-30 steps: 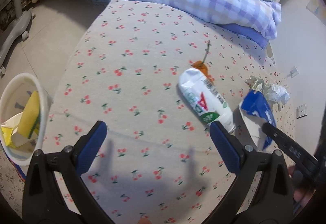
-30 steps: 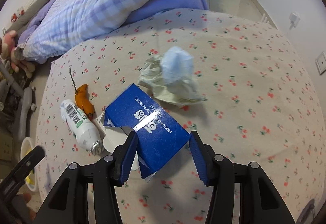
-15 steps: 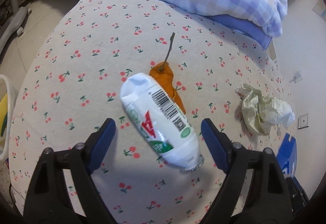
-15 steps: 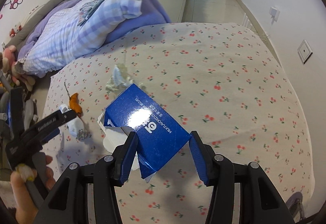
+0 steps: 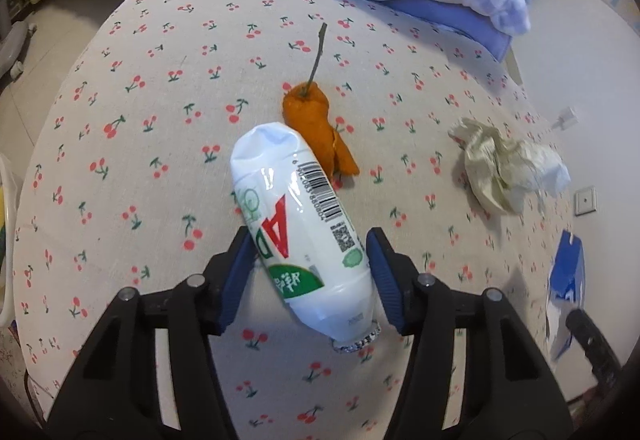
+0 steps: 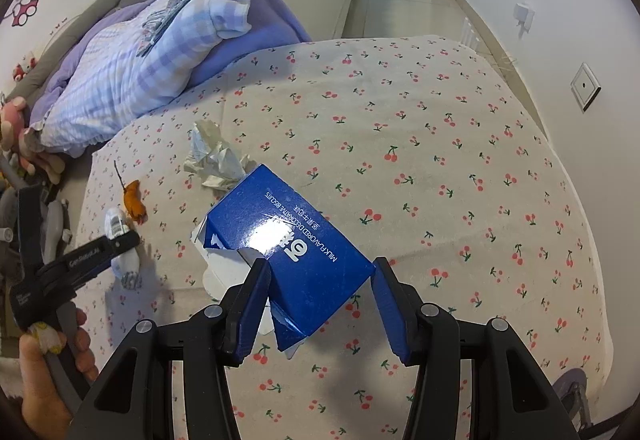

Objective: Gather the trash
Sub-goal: 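Grasp the white AD drink bottle with the left tool, then carry the white bottle over the bin and open the left tool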

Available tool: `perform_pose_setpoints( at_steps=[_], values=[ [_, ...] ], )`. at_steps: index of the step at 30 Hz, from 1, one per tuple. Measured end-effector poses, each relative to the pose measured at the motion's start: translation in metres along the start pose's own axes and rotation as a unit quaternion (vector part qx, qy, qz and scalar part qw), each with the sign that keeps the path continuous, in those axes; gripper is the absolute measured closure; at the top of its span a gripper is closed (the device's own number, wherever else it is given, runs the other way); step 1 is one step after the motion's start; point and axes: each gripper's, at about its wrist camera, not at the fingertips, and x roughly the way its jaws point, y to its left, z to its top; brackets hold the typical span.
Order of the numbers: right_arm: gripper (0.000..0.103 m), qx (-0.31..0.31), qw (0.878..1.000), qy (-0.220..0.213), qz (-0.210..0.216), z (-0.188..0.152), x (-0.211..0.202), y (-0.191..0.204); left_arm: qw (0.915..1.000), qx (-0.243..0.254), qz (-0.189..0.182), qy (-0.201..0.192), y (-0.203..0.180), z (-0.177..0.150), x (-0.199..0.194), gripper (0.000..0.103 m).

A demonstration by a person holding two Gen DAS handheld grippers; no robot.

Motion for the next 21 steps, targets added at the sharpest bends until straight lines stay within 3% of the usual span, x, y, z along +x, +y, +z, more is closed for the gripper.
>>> perform_pose_setpoints(
  at_steps=[8, 21],
  values=[
    [0.050, -0.010, 1.000, -0.001, 0.019, -0.008, -0.008, 0.021, 0.9992, 0.029, -0.027, 0.004, 0.027, -0.024, -0.032, 0.050],
    [0.050, -0.045, 0.996, -0.004, 0.073, -0.021, -0.023, 0.092, 0.9976, -0.011, -0.055, -0.041, 0.105, -0.041, -0.096, 0.050]
  ],
)
